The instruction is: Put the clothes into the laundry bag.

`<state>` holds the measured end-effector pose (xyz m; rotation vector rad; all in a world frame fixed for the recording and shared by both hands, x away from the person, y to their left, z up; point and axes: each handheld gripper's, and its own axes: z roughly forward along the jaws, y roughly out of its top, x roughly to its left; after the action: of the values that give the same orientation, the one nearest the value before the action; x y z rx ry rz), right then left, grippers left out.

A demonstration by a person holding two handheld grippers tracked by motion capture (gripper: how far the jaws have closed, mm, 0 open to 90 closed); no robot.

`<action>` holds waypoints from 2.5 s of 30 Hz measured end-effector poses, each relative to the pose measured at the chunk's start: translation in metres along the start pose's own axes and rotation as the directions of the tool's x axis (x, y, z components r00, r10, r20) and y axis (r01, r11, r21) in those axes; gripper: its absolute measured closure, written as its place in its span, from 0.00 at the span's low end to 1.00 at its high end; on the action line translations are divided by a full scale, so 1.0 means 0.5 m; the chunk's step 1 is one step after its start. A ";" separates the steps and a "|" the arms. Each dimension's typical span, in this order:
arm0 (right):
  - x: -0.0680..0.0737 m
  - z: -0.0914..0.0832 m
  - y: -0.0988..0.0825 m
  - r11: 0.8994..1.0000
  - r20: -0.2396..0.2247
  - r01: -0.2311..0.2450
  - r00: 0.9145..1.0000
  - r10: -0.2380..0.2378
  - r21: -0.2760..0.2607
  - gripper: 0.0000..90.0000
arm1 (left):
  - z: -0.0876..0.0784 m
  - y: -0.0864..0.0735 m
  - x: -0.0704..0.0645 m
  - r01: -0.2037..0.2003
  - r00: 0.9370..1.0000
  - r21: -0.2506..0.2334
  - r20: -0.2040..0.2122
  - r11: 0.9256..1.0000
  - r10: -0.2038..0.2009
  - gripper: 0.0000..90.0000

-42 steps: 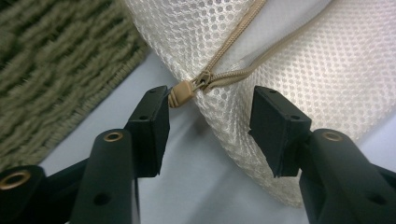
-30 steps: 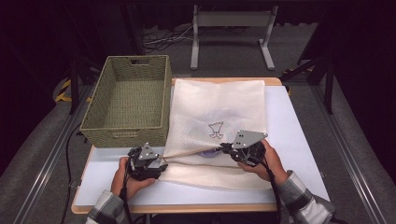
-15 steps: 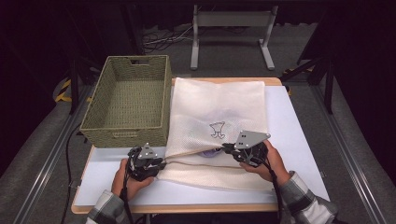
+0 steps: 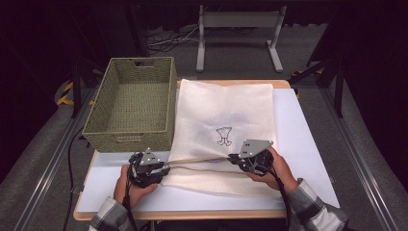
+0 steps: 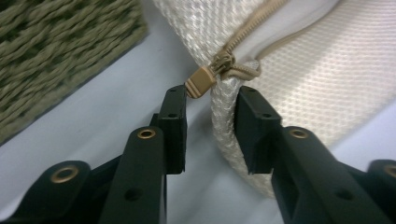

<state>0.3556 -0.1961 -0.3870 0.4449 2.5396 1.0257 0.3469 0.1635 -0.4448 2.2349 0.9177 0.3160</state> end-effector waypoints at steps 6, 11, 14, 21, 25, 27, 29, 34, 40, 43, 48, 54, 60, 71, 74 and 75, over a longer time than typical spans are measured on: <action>0.000 0.003 -0.009 1.000 -0.010 -0.003 1.000 0.003 0.019 0.96 | -0.003 -0.012 0.011 0.049 0.998 0.002 -0.027 0.999 -0.049 0.50; 0.000 -0.002 -0.016 1.000 -0.008 0.000 1.000 0.000 0.016 0.97 | 0.001 -0.015 0.016 0.073 0.997 0.000 -0.016 0.997 -0.073 0.42; 0.001 -0.005 -0.020 1.000 -0.005 0.001 1.000 0.000 0.013 0.98 | 0.004 -0.013 0.014 0.059 0.998 0.004 -0.015 0.998 -0.059 0.40; 0.004 -0.008 -0.028 1.000 -0.006 0.005 1.000 -0.005 0.008 0.98 | 0.006 -0.005 0.008 0.020 0.999 0.009 0.030 1.000 -0.020 0.47; 0.003 -0.011 -0.028 1.000 -0.005 0.008 1.000 -0.008 -0.003 0.98 | 0.004 0.001 -0.004 -0.028 0.996 0.029 0.086 0.999 0.025 0.71; 0.004 -0.010 -0.028 1.000 -0.007 0.009 1.000 -0.009 -0.002 0.98 | 0.005 0.003 -0.004 -0.015 0.995 0.034 0.094 0.999 0.011 0.73; 0.004 -0.011 -0.027 1.000 -0.005 0.015 1.000 -0.015 -0.006 0.98 | 0.007 0.004 -0.001 0.010 0.994 0.028 0.111 1.000 -0.013 0.71; 0.004 -0.012 -0.027 1.000 -0.008 0.014 1.000 -0.014 -0.008 0.98 | 0.010 0.006 0.004 0.027 0.992 0.022 0.121 0.999 -0.029 0.84; 0.002 -0.010 -0.030 1.000 -0.018 0.012 1.000 -0.012 0.004 0.98 | 0.001 0.005 0.004 0.061 0.992 -0.019 0.112 0.998 -0.058 0.91; 0.001 -0.003 -0.034 1.000 -0.031 0.005 1.000 -0.004 0.030 0.97 | -0.008 0.000 0.009 0.095 0.990 -0.045 0.107 0.994 -0.089 0.89; 0.003 0.016 -0.041 0.998 -0.040 0.005 0.999 -0.002 0.070 0.97 | -0.012 -0.006 0.008 0.090 0.993 -0.039 0.078 0.995 -0.087 0.88; 0.004 0.037 -0.050 0.995 -0.045 -0.007 0.999 0.011 0.100 0.96 | -0.016 -0.008 0.006 0.078 0.996 -0.040 0.054 0.996 -0.075 0.89; 0.002 0.055 -0.060 0.993 -0.058 -0.015 0.998 0.022 0.121 0.92 | -0.013 -0.006 0.004 0.068 0.996 -0.033 0.053 0.997 -0.066 0.92; 0.001 0.053 -0.060 0.992 -0.060 -0.020 0.998 0.027 0.123 0.90 | -0.013 -0.004 -0.008 -0.038 0.999 -0.021 0.002 0.999 0.038 0.92; 0.000 0.051 -0.061 0.992 -0.058 -0.025 0.998 0.033 0.121 0.90 | -0.015 -0.006 -0.010 -0.036 0.999 -0.026 0.009 0.999 0.036 0.93; 0.000 0.050 -0.061 0.992 -0.058 -0.025 0.998 0.033 0.121 0.89 | -0.016 -0.007 -0.009 -0.032 0.999 -0.024 0.014 0.999 0.032 0.93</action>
<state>0.3621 -0.2021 -0.4255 0.4925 2.6659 0.9119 0.3380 0.1661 -0.4411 2.2287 0.8666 0.3233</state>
